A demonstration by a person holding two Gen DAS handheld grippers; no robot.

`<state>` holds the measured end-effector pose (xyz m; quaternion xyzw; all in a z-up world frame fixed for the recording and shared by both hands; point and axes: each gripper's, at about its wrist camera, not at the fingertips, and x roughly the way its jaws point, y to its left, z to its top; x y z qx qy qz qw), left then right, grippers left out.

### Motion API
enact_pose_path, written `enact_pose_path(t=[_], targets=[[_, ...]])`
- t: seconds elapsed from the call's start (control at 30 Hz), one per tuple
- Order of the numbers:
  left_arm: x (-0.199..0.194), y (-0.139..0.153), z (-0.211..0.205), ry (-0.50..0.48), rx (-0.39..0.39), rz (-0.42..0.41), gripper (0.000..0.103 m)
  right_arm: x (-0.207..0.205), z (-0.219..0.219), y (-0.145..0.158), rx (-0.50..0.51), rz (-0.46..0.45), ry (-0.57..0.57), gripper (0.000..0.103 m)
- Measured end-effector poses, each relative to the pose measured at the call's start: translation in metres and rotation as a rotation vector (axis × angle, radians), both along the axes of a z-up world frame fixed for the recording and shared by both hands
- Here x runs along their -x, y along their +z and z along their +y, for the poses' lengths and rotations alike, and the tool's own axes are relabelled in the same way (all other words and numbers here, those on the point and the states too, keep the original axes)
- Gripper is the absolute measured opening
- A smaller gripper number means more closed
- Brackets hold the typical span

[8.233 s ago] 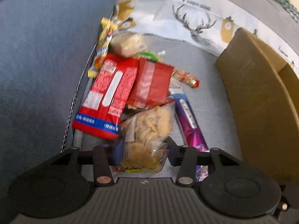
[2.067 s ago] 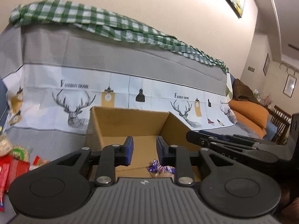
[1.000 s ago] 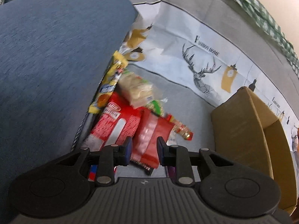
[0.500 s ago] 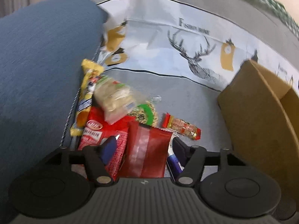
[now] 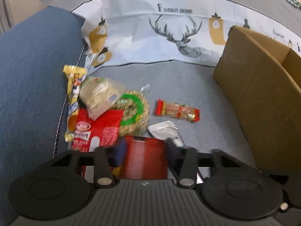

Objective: Organize snacks
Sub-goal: 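Grasp the purple tube snack with the right tool while the left tool grasps the red packet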

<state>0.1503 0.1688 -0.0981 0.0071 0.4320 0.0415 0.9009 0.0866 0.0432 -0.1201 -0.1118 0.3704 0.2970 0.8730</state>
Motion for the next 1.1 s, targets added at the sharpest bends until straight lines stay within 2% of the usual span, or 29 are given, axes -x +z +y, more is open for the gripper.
enact_pose_path(t=[0.07, 0.1, 0.13, 0.2, 0.5, 0.57, 0.6, 0.63, 0.7, 0.8, 0.9, 1.0, 1.1], targets=[[0.004, 0.003, 0.007, 0.032, 0.043, 0.003, 0.017, 0.004, -0.004, 0.001, 0.002, 0.010, 0.004, 0.024], [0.006, 0.004, 0.011, 0.047, 0.076, 0.008, 0.007, 0.007, -0.007, 0.003, 0.001, 0.020, 0.005, 0.023], [0.010, 0.005, 0.015, 0.060, 0.109, 0.011, 0.004, 0.010, -0.011, 0.005, -0.002, 0.028, 0.004, 0.023], [0.018, 0.009, 0.019, 0.077, 0.155, 0.017, 0.000, 0.015, -0.017, 0.008, -0.001, 0.037, 0.003, 0.023], [0.059, 0.020, 0.033, 0.143, 0.307, 0.062, 0.000, 0.045, -0.038, 0.015, -0.013, 0.078, -0.011, 0.023], [0.060, 0.020, 0.030, 0.129, 0.307, 0.064, 0.004, 0.048, -0.041, 0.015, -0.012, 0.094, -0.009, 0.023], [0.059, 0.019, 0.029, 0.124, 0.312, 0.069, 0.014, 0.048, -0.042, 0.013, -0.006, 0.110, -0.004, 0.024], [0.057, 0.017, 0.027, 0.124, 0.312, 0.078, 0.029, 0.051, -0.042, 0.012, -0.002, 0.127, 0.000, 0.024], [0.053, 0.013, 0.022, 0.131, 0.280, 0.096, 0.047, 0.051, -0.042, 0.009, 0.007, 0.132, 0.006, 0.027], [0.043, 0.006, 0.010, 0.115, 0.249, 0.131, 0.061, 0.050, -0.039, 0.008, 0.010, 0.131, 0.009, 0.031], [0.035, -0.002, -0.004, 0.074, 0.176, 0.165, 0.067, 0.046, -0.037, 0.006, 0.008, 0.131, 0.006, 0.035], [0.030, -0.010, -0.014, 0.050, 0.087, 0.190, 0.067, 0.042, -0.034, 0.004, 0.013, 0.112, 0.007, 0.036], [0.029, -0.011, -0.015, 0.040, 0.086, 0.188, 0.067, 0.037, -0.034, 0.003, 0.010, 0.108, 0.004, 0.037]])
